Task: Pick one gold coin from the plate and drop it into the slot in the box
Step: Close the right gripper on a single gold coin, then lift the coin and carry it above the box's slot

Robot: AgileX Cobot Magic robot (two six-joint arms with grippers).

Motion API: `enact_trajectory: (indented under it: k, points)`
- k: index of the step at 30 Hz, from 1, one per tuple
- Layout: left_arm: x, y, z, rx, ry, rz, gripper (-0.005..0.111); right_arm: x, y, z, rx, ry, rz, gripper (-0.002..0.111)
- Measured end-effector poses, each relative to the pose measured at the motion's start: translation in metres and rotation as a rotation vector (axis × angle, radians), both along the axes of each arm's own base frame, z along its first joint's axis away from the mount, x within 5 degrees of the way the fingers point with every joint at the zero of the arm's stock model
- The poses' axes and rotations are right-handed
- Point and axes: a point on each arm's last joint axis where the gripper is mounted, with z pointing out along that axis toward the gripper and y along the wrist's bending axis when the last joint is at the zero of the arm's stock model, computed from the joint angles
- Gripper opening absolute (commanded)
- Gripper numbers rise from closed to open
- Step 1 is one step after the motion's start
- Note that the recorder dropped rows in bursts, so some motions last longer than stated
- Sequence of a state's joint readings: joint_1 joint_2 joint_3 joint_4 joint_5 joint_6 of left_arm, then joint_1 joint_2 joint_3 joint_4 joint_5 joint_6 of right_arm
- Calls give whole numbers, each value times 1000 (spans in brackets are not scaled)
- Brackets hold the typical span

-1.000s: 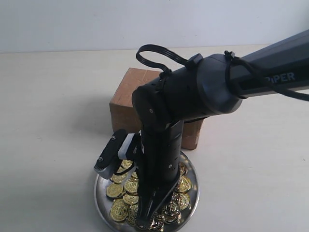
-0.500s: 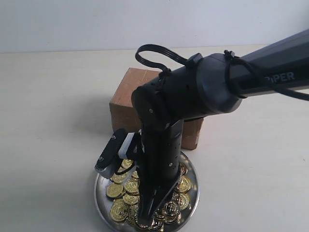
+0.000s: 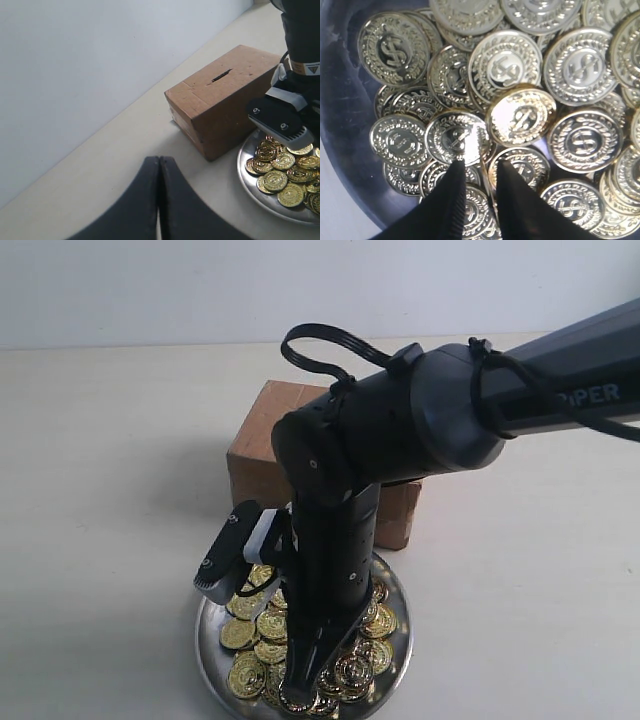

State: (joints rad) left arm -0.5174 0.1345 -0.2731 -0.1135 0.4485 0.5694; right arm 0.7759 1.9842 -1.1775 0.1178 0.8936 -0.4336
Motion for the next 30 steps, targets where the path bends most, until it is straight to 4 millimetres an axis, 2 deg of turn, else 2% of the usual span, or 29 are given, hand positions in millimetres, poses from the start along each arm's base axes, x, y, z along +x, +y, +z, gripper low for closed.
enact_trajectory:
  k: [11,14,18,30]
  points:
    - [0,0,0,0,0,0,0,1,-1,0,-7,-7,9,20]
    - [0,0,0,0,0,0,0,1,-1,0,-8,-8,10,15]
    - [0,0,0,0,0,0,0,1,-1,0,-12,-11,14,0]
    - [0,0,0,0,0,0,0,1,-3,4,-21,-18,26,0]
